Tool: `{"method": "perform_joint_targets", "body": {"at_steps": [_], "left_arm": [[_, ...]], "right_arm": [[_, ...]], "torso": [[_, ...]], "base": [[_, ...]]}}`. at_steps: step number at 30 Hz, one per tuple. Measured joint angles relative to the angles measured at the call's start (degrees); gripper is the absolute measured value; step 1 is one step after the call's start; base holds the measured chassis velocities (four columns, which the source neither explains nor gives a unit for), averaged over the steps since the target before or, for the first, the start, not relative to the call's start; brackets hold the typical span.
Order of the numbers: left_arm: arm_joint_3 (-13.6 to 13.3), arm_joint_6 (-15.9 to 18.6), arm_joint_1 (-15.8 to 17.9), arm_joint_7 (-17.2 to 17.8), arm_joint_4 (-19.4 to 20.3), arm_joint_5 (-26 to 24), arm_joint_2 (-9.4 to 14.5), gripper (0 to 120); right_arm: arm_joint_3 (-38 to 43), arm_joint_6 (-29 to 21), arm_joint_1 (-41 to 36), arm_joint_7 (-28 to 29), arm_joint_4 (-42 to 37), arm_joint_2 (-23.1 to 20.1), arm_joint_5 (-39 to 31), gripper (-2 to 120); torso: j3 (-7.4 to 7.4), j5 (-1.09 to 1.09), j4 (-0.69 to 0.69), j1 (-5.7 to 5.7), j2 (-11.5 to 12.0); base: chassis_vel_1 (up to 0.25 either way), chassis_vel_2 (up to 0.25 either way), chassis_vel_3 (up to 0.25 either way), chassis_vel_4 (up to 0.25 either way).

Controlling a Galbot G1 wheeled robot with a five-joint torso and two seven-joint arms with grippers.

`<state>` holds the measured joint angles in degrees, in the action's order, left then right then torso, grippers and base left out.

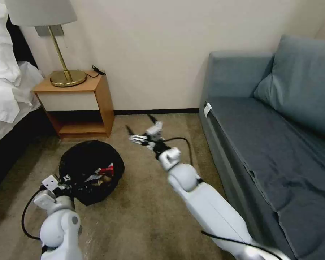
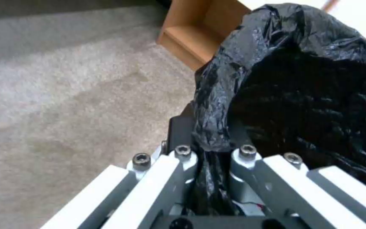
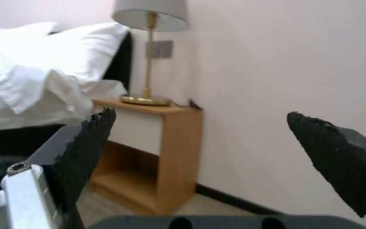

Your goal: Pick up the trash bin, then pick up the garbage on the floor and place it into the trash bin.

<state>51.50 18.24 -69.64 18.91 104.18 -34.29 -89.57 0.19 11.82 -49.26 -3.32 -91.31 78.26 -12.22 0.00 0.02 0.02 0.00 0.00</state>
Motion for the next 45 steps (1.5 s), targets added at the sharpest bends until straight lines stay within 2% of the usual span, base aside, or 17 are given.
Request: {"method": "perform_joint_targets", "body": {"at_steps": [1,3,4,7,11,13,14,15,18,25,30,34,35,37,39,41,45], "left_arm": [[0.6,0.1,1.3,0.1,-1.5,-1.1,0.3,3],[0.7,0.1,1.6,0.1,-1.7,-1.3,0.3,3],[1.5,0.3,3.5,0.1,-3.5,-3.1,0.5,3],[2.0,0.4,5.8,1.1,-6.0,-4.6,0.7,3],[2.5,0.3,7.3,2.4,-8.4,-4.8,0.5,3],[3.1,-0.3,8.7,3.5,-11.1,-5.0,0.3,3],[3.1,-0.3,8.7,3.5,-11.1,-5.0,0.3,3],[3.8,-1.1,9.8,4.3,-13.3,-5.7,0.3,3],[4.2,-1.8,10.7,4.5,-15.2,-6.6,0.7,3],[3.9,-2.6,12.0,4.6,-17.5,-8.8,2.2,3],[3.8,-2.4,12.4,4.6,-17.7,-8.9,2.2,4],[3.4,-2.2,11.5,4.4,-16.3,-9.1,2.4,19],[3.4,-2.2,11.5,4.4,-16.3,-9.1,2.4,19],[3.6,-2.1,10.9,4.3,-15.5,-8.8,2.6,32],[3.6,-2.1,10.7,4.3,-15.2,-8.8,2.8,35],[3.6,-2.0,10.2,4.3,-14.2,-8.9,3.0,47],[3.7,-1.8,9.7,4.3,-12.8,-8.6,3.0,55]], "right_arm": [[2.3,0.3,-1.7,-0.5,-0.8,-0.3,0.0,100],[2.8,0.4,-2.0,-0.6,-1.0,-0.3,0.0,100],[5.6,0.8,-4.1,-1.2,-2.3,-0.6,-0.3,100],[9.4,1.3,-6.8,-2.2,-4.3,-0.9,-0.7,100],[11.6,1.9,-9.0,-3.1,-5.4,-1.0,-0.8,100],[13.2,2.8,-11.2,-4.5,-6.1,-1.1,-0.7,100],[13.2,2.8,-11.2,-4.5,-6.1,-1.1,-0.7,100],[14.1,3.5,-12.8,-5.5,-6.3,-1.2,-0.7,100],[14.8,4.2,-13.9,-5.7,-6.3,-1.4,-0.3,100],[15.7,5.5,-15.7,-6.2,-5.9,-1.6,0.3,100],[15.7,5.7,-16.6,-6.4,-5.9,-1.5,0.6,100],[15.6,6.0,-17.0,-6.5,-6.0,-1.3,1.0,100],[15.6,6.0,-17.0,-6.5,-6.0,-1.3,1.0,100],[15.6,6.3,-17.2,-6.7,-5.8,-1.2,1.2,100],[15.6,6.4,-17.3,-6.8,-5.7,-1.2,1.3,100],[15.6,6.7,-17.9,-7.1,-5.6,-1.1,1.6,100],[15.7,7.0,-18.2,-7.2,-5.6,-1.1,1.9,100]], "torso": [[0.0,-0.01,0.0,0.0,0.0],[0.0,-0.01,0.01,0.0,0.0],[0.0,-0.02,-0.02,0.0,0.0],[0.0,-0.01,-0.01,0.0,0.0],[0.0,-0.02,0.0,0.0,0.0],[0.0,-0.03,-0.01,0.0,0.0],[0.0,-0.03,-0.01,0.0,0.0],[0.0,-0.02,-0.02,0.0,0.0],[0.0,-0.03,-0.01,0.0,0.0],[0.0,-0.02,-0.02,0.0,0.0],[0.0,-0.02,-0.01,0.0,0.0],[0.0,-0.02,-0.01,0.0,0.0],[0.0,-0.02,-0.01,0.0,0.0],[0.0,-0.02,-0.02,0.0,0.0],[0.0,-0.02,-0.02,0.0,0.0],[0.0,-0.02,-0.02,0.0,0.0],[0.0,-0.02,-0.01,0.0,0.0]], "base": [[0.0,0.0,0.0,0.0],[0.0,0.0,0.0,0.0],[0.0,0.0,0.0,0.0],[0.0,0.0,0.0,0.0],[0.0,0.0,0.0,0.0],[0.0,0.0,0.0,0.0],[0.0,0.0,0.0,0.0],[0.0,0.0,0.0,0.0],[0.0,0.0,0.0,0.0],[0.0,0.0,0.0,0.0],[0.0,0.0,0.0,0.0],[0.0,0.0,0.0,0.0],[0.0,0.0,0.0,0.0],[0.0,0.0,0.0,0.0],[0.0,0.0,0.0,0.0],[0.0,0.0,0.0,0.0],[0.0,0.0,0.0,0.0]]}}
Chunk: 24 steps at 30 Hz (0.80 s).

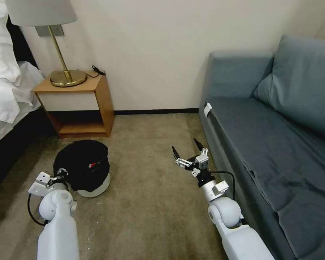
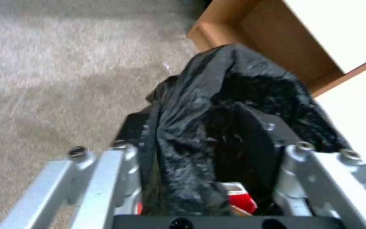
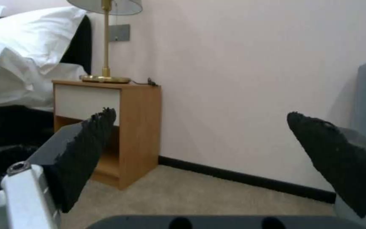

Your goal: Pick up the trash bin, then pick up the garbage on the floor and place it into the trash bin.

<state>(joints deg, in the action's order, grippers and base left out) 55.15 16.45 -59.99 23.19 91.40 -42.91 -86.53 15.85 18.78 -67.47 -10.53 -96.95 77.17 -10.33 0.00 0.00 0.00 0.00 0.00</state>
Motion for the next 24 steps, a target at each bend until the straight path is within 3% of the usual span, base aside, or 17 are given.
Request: {"method": "perform_joint_targets", "body": {"at_steps": [2,4,6,7,8,9,11,12,14,16,20,24], "left_arm": [[-0.2,1.0,-2.2,-1.0,5.3,2.0,-0.4,68],[-0.3,1.5,-3.2,-1.9,7.5,3.4,-0.6,72],[-0.6,2.5,-6.6,-7.7,14.6,10.2,-1.2,82],[-0.6,2.5,-6.6,-7.7,14.6,10.2,-1.2,82],[-0.6,3.0,-8.7,-13.8,18.4,16.2,-1.6,90],[-0.6,3.0,-8.7,-13.8,18.4,16.2,-1.6,90],[-0.3,0.8,-11.6,-24.0,22.0,30.0,-1.5,96],[-0.3,0.8,-11.6,-24.0,22.0,30.0,-1.5,96],[-0.4,-1.5,-13.1,-28.7,23.0,38.3,-0.8,95],[-0.8,-2.4,-13.5,-29.9,23.2,40.6,-0.6,93],[-3.2,-3.3,-14.6,-31.3,23.2,43.4,-0.5,84],[-5.0,-3.6,-15.4,-32.1,23.1,43.6,-0.5,83]], "right_arm": [[0.3,0.1,-0.2,-0.1,-0.3,0.1,0.2,100],[0.5,0.1,-0.3,-0.1,-0.4,0.2,0.3,100],[1.0,0.1,-0.1,0.8,-0.5,0.7,0.6,100],[1.0,0.1,-0.1,0.8,-0.5,0.7,0.6,100],[1.3,-0.4,-0.1,3.2,-0.9,1.3,1.7,100],[1.3,-0.4,-0.1,3.2,-0.9,1.3,1.7,100],[2.3,-3.4,-0.1,9.1,-1.5,2.3,4.3,100],[2.3,-3.4,-0.1,9.1,-1.5,2.3,4.3,100],[3.3,-6.4,-1.1,11.7,-2.5,2.8,4.8,100],[3.5,-7.4,-1.7,13.4,-3.1,3.1,4.9,100],[4.2,-8.2,-3.0,19.6,-3.1,4.9,6.8,100],[5.0,-8.2,-3.1,21.4,-2.1,6.1,7.8,100]], "torso": [[0.0,-0.01,0.0,0.0,0.0],[0.0,0.0,0.0,0.0,0.0],[0.0,0.01,0.0,0.0,0.0],[0.0,0.01,0.0,0.0,0.0],[0.0,0.03,-0.01,0.0,0.0],[0.0,0.03,-0.01,0.0,0.0],[0.0,0.0,-0.01,0.0,0.0],[0.0,0.0,-0.01,0.0,0.0],[0.0,0.01,-0.01,0.0,0.0],[-0.01,-0.01,0.0,0.0,0.0],[0.0,-0.01,0.01,0.0,0.0],[0.0,0.0,0.0,0.0,0.0]], "base": [[0.0,0.0,0.0,0.0],[0.0,0.0,0.0,0.0],[0.0,0.0,0.0,0.0],[0.0,0.0,0.0,0.0],[0.0,0.0,0.0,0.0],[0.0,0.0,0.0,0.0],[0.0,0.0,0.0,0.0],[0.0,0.0,0.0,0.0],[0.0,0.0,0.0,0.0],[0.0,0.0,0.0,0.0],[0.0,0.0,0.0,0.0],[0.0,0.0,0.0,0.0]]}}
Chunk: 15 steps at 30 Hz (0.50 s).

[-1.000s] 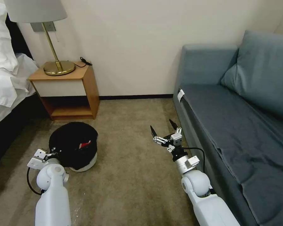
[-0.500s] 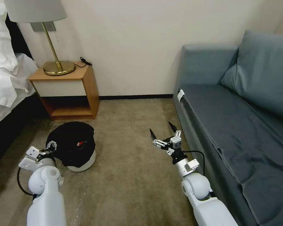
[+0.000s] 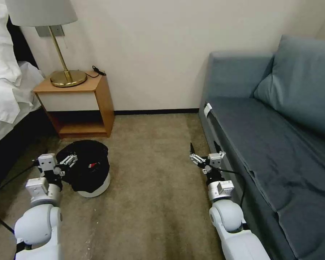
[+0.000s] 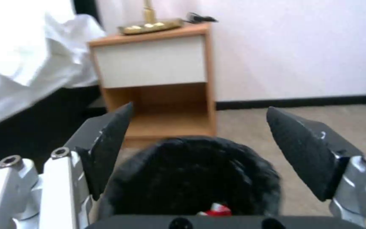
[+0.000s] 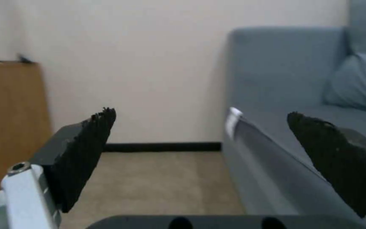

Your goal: Pick up the trash bin, then pick up the garbage on the floor and place it into the trash bin.

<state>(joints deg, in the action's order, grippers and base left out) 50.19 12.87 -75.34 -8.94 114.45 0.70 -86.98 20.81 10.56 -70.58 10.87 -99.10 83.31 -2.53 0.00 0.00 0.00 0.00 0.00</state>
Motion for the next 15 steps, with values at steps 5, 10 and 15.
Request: {"method": "perform_joint_targets", "body": {"at_steps": [5,10,15], "left_arm": [[-2.5,-0.4,-1.2,-1.3,-1.0,0.2,0.4,83],[-3.7,0.7,-2.8,-0.8,-2.5,-0.5,1.1,82],[-4.7,2.2,-3.1,-0.7,-4.4,-2.2,1.6,82]], "right_arm": [[2.2,2.4,0.3,-3.6,2.1,0.6,1.3,100],[3.6,3.9,0.3,-5.3,2.2,0.6,1.9,100],[4.4,5.2,0.3,-6.3,2.2,1.2,2.6,100]], "torso": [[0.0,0.0,0.0,0.0,0.0],[0.0,0.0,0.0,0.0,0.0],[0.0,0.0,0.0,0.0,0.0]], "base": [[0.0,0.0,0.0,0.0],[0.0,0.0,0.0,0.0],[0.0,0.0,0.0,0.0]]}}
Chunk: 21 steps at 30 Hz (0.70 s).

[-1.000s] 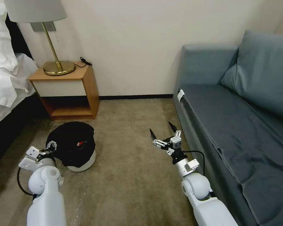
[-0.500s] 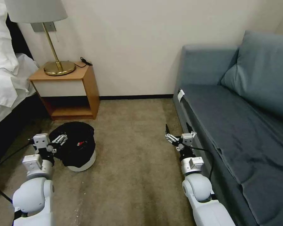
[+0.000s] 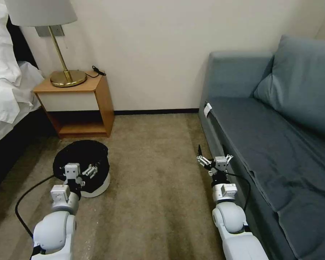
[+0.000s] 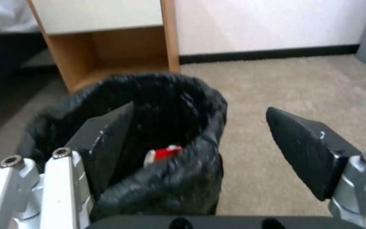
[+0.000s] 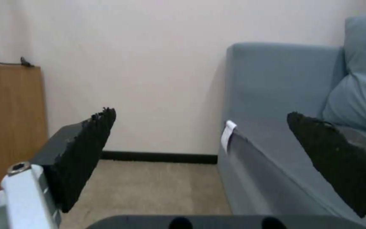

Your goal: Pick up the trash bin, then pick up the garbage on the floor and place it into the trash bin.

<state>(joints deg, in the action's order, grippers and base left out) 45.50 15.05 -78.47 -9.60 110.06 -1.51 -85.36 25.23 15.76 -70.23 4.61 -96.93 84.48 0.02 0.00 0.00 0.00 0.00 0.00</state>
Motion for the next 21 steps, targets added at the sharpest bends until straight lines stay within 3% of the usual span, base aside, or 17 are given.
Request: {"method": "perform_joint_targets", "body": {"at_steps": [21], "left_arm": [[0.1,-0.5,0.1,-0.8,-1.1,0.3,-0.1,79]], "right_arm": [[1.3,0.0,-0.5,-1.0,-0.3,0.3,0.4,100]], "torso": [[0.0,0.0,0.0,0.0,0.0]], "base": [[0.0,0.0,0.0,0.0]]}}
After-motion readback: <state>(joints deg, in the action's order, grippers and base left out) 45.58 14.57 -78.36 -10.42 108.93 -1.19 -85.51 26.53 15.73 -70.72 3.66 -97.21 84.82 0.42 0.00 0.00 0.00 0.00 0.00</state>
